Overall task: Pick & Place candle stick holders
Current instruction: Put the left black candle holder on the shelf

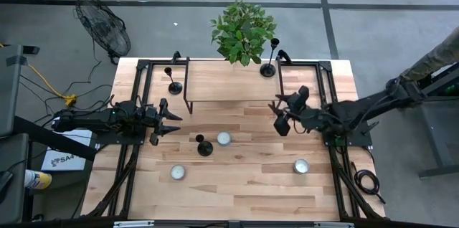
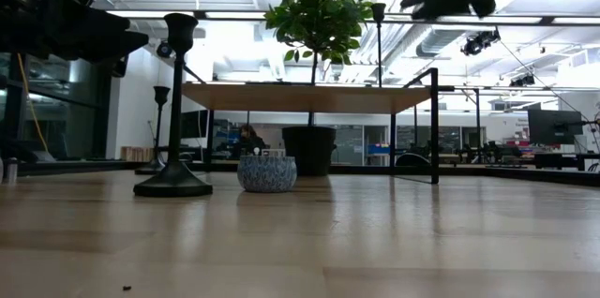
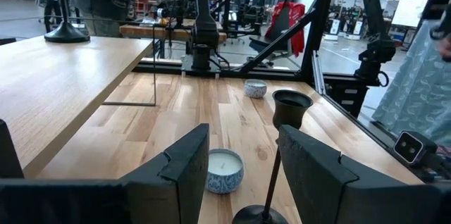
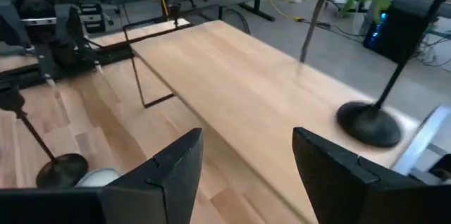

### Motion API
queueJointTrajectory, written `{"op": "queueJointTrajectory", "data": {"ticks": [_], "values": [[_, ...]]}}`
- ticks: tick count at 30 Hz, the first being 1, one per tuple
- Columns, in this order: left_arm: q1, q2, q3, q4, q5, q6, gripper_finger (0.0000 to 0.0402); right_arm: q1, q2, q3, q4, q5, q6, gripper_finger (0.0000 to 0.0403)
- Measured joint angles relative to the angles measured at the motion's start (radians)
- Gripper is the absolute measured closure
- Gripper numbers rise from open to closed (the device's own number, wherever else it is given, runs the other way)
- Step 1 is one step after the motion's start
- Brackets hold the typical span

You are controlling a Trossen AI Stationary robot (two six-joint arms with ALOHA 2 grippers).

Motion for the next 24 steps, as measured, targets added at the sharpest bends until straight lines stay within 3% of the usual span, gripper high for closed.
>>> {"op": "queueJointTrajectory", "data": {"ticks": [8, 24], "values": [[0.0, 0.0, 0.0, 0.0, -0.004, 0.0, 0.0231, 0.026, -0.002, -0.227, 0.389, 0.0, -0.026, 0.019], [0.0, 0.0, 0.0, 0.0, -0.006, 0.0, 0.0231, 0.028, -0.002, -0.288, 0.452, -0.027, -0.026, 0.019]]}}
